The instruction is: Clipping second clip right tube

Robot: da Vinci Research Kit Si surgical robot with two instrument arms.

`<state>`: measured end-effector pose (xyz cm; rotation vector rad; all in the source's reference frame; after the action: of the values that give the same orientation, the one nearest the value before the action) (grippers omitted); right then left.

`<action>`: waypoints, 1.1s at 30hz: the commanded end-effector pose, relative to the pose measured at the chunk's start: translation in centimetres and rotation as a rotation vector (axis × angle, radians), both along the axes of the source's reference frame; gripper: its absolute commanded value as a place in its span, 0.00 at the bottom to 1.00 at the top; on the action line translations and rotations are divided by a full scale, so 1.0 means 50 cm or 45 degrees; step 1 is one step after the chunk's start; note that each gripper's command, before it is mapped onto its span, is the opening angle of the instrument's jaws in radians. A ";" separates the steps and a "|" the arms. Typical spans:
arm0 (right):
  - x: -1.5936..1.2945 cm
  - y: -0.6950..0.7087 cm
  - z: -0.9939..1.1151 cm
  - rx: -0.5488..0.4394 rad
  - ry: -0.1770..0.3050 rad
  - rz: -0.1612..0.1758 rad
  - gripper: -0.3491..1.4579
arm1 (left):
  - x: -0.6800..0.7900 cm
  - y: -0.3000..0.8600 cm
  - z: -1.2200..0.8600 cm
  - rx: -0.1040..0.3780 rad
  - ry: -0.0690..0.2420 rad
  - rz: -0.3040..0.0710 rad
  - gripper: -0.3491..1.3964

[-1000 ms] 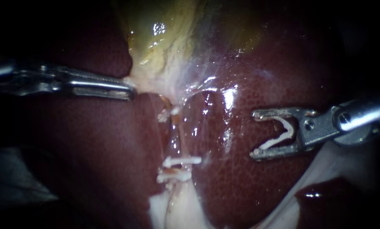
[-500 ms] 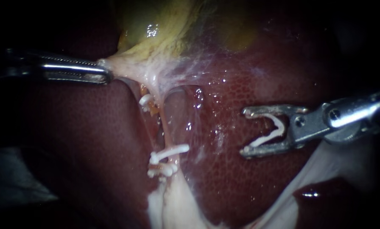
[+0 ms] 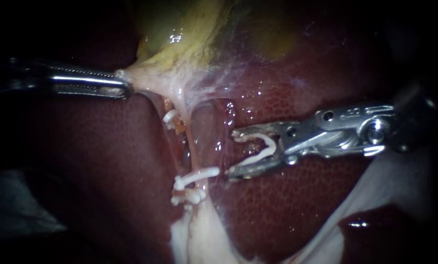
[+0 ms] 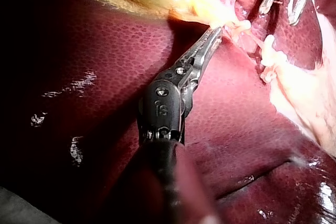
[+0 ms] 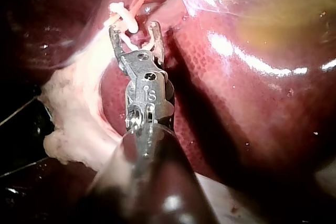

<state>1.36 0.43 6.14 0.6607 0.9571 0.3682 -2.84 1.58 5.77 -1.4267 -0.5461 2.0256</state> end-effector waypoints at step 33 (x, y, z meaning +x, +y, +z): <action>0.0150 -0.0056 0.0100 0.527 0.423 0.042 0.44 | -0.0008 -0.0002 -0.0004 -0.001 0.006 -0.007 0.00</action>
<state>2.11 0.16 6.61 1.1192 1.2268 0.5036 -2.88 1.57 5.75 -1.4222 -0.5387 2.0245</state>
